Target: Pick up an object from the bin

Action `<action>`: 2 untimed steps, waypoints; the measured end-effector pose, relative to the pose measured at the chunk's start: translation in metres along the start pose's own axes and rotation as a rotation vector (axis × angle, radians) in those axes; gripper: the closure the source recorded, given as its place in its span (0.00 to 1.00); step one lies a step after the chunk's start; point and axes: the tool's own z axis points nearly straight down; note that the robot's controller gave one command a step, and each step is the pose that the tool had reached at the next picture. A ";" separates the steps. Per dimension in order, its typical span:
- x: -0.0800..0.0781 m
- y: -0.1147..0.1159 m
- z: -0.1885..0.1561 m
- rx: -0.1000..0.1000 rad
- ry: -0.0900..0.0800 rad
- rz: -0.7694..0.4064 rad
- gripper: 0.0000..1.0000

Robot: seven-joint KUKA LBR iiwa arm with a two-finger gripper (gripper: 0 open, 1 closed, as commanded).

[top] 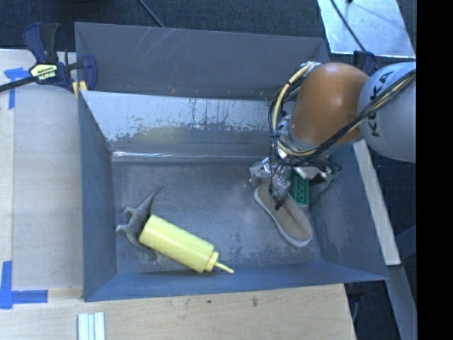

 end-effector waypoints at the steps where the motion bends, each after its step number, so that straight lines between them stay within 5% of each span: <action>1: 0.001 0.001 -0.012 -0.004 0.007 0.001 1.00; 2: 0.000 0.000 -0.023 -0.004 0.009 0.002 1.00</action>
Offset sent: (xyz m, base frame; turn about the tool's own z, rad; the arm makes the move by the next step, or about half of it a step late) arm -0.0001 0.0002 0.0505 0.0000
